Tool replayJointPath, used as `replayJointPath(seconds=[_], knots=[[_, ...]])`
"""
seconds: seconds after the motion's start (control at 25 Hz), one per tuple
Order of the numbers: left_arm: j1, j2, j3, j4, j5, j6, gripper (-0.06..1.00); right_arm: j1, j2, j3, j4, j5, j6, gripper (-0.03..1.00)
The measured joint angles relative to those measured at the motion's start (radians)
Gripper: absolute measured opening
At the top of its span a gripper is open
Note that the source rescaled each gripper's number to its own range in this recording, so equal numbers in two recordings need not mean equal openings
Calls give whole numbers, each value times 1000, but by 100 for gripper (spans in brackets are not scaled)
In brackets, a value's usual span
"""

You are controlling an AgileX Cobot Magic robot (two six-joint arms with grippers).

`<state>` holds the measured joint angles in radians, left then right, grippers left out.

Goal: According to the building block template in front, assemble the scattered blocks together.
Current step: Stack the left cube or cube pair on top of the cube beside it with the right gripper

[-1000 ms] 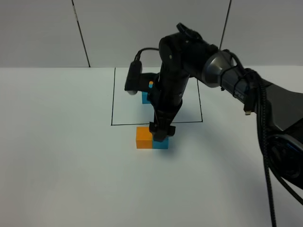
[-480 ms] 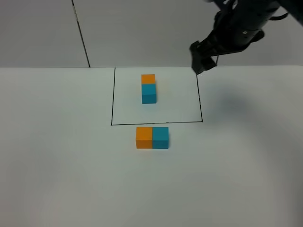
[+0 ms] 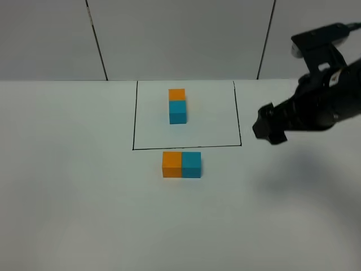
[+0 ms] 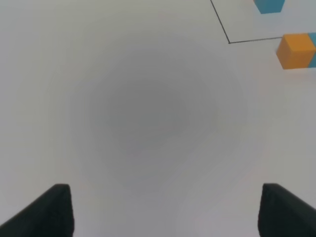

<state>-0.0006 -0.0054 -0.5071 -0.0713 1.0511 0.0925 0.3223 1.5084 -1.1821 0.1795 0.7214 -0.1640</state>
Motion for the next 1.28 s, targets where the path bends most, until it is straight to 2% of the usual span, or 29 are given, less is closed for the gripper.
replayJointPath(seconds=[0.12,0.28,0.56,0.76,0.88,1.0,1.28], knots=[[0,0,0,0,0,0,72,10,-67,168,52,-94,-31,86],[0,0,0,0,0,0,72,19,-108,292,71,-129,-64,85],[0,0,0,0,0,1,72,52,-111,308,63,-64,-136,85],[0,0,0,0,0,1,72,92,-110,303,48,-96,-224,84],[0,0,0,0,0,1,72,116,-58,238,36,-110,-290,84],[0,0,0,0,0,1,72,154,57,101,-9,-76,-357,84],[0,0,0,0,0,1,72,270,422,-345,-190,137,-454,84]])
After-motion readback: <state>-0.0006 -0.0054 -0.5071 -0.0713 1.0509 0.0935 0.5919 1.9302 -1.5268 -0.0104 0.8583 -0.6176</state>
